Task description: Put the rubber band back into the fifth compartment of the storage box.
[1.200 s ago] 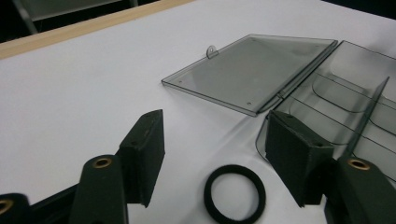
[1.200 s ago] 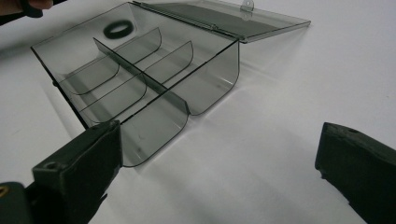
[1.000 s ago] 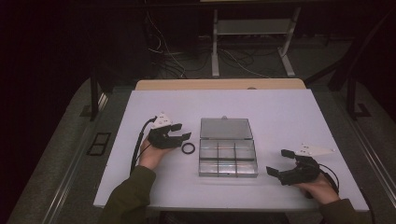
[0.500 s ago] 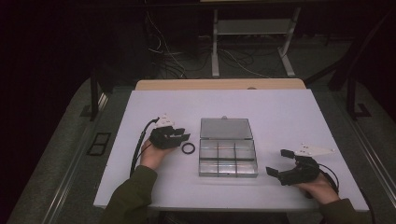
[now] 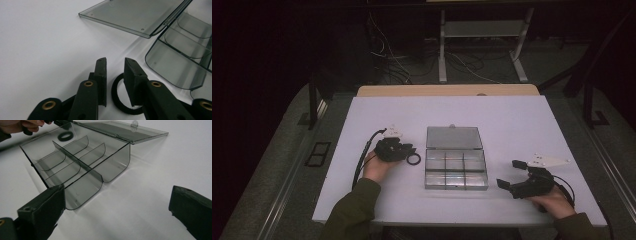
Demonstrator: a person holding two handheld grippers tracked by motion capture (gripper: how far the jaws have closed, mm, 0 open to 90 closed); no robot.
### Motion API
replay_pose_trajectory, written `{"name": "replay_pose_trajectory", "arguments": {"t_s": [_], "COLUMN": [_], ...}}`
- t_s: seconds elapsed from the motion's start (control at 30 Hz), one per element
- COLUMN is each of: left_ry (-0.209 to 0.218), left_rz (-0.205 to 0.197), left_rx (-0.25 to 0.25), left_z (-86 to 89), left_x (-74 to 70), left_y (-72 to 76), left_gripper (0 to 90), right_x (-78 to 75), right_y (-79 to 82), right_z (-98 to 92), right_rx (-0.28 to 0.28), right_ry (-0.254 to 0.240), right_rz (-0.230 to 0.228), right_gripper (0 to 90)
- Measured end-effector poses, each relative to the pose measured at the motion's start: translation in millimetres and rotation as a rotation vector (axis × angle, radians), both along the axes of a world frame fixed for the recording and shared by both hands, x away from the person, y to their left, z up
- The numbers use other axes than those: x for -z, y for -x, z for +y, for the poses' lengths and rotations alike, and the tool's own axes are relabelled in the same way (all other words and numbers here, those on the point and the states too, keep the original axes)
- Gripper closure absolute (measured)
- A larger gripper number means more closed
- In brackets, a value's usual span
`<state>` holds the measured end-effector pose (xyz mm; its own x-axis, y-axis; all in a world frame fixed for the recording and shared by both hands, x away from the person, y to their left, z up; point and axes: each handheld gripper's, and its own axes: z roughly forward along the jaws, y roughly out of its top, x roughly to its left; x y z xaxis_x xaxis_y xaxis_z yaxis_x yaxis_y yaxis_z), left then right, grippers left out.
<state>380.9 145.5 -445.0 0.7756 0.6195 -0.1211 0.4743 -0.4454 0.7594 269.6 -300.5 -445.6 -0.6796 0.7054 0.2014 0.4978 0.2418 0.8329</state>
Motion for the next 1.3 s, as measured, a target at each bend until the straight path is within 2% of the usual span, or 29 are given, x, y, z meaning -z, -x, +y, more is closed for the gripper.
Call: {"name": "replay_pose_trajectory", "arguments": {"t_s": [0.13,0.47,1.3], "left_ry": [-0.028,-0.061,-0.074], "left_rz": [0.003,0.019,0.021], "left_rx": [0.016,0.019,0.017], "left_z": [0.1,-1.8,-3.7], "left_x": [0.9,4.0,4.6], "left_y": [-0.7,-0.6,1.3], "left_gripper": [74.7,78.2,86.0], "right_x": [0.1,0.1,-0.1], "right_y": [-0.2,-0.4,0.0], "right_z": [0.0,-0.1,-0.3], "right_rx": [0.0,0.001,-0.001], "right_ry": [0.001,0.0,0.001], "right_rz": [0.001,0.004,0.002], "right_gripper": [0.6,0.6,0.6]}}
